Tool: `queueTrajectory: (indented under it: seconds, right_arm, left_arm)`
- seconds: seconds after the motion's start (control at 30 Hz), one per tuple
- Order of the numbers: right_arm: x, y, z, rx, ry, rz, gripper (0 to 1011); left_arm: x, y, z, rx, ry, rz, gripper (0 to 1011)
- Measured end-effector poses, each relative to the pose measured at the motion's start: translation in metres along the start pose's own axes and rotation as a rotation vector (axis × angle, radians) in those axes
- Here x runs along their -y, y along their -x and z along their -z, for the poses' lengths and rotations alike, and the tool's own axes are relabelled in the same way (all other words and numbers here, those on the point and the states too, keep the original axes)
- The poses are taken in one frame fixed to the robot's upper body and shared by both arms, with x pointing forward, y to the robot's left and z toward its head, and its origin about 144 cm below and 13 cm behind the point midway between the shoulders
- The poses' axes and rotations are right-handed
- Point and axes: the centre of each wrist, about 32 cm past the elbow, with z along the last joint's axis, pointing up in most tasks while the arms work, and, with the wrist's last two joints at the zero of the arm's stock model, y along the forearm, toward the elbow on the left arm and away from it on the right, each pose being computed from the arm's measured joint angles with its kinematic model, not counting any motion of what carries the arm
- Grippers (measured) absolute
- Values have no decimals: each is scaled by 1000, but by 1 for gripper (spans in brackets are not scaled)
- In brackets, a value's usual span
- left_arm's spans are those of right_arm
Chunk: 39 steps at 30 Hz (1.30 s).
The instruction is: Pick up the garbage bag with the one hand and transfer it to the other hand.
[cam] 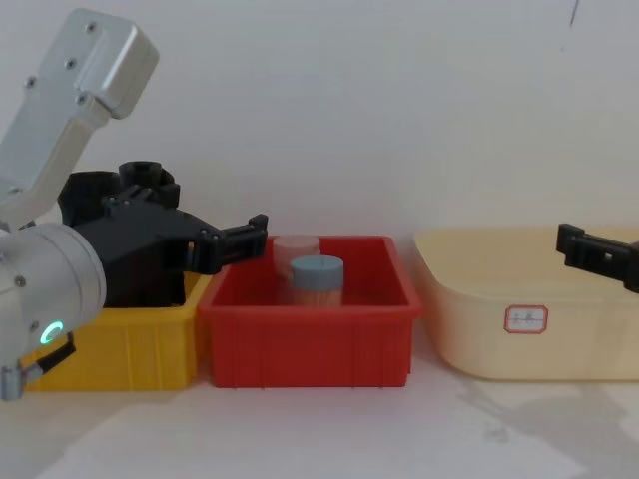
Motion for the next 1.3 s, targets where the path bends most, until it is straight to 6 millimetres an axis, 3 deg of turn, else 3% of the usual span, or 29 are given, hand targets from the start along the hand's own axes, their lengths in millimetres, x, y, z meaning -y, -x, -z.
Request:
queueTrajectory:
  seconds: [1.3]
  right_arm:
    - [0, 0, 0, 0, 0, 0, 1001]
  left_arm:
    - [7, -4, -1, -19, 0, 41, 1001]
